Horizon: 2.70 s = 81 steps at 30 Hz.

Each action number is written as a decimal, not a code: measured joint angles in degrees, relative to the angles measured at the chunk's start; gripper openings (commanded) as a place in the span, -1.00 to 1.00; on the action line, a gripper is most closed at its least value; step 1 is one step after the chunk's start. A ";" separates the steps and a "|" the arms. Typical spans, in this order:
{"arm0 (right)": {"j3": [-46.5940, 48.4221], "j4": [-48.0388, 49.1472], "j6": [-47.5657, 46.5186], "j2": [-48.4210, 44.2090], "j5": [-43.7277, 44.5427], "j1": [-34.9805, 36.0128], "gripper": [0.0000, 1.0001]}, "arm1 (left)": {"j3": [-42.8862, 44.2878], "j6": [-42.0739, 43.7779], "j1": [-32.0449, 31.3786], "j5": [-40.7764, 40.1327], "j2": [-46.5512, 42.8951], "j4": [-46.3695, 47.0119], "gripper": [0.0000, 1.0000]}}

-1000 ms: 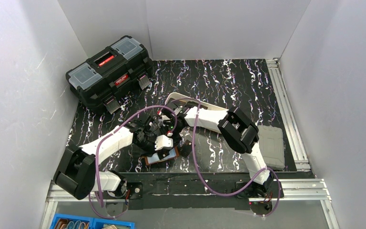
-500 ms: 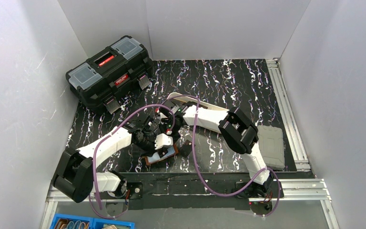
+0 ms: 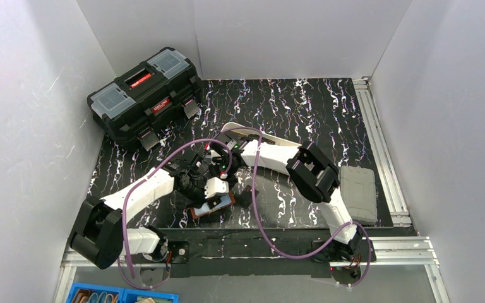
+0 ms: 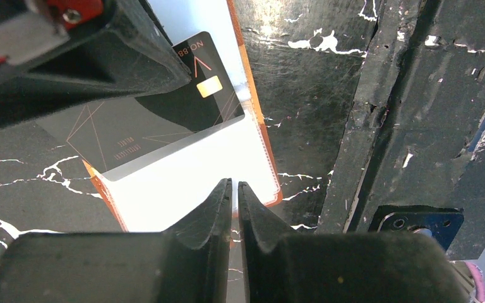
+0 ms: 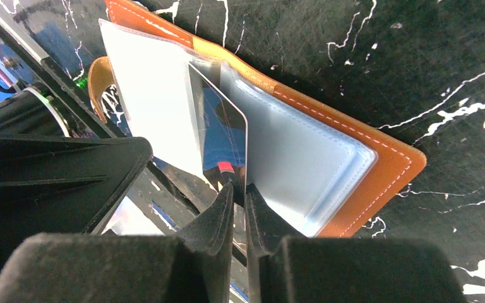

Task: Put the credit cards into the card holder
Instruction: Insert the credit card into the card holder.

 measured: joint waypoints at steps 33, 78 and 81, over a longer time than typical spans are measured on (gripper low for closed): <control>-3.45 3.69 0.37 -1.62 0.92 -0.07 -0.63 | -1.55 5.84 12.79 -1.79 -1.66 -1.16 -0.83; -3.41 5.25 2.27 -1.16 -1.40 0.68 -0.15 | -3.50 6.71 8.57 -6.84 1.33 2.73 -0.89; -4.55 6.03 2.27 -2.21 -0.02 1.09 -0.12 | -3.45 6.21 8.48 -6.95 1.33 2.75 -0.89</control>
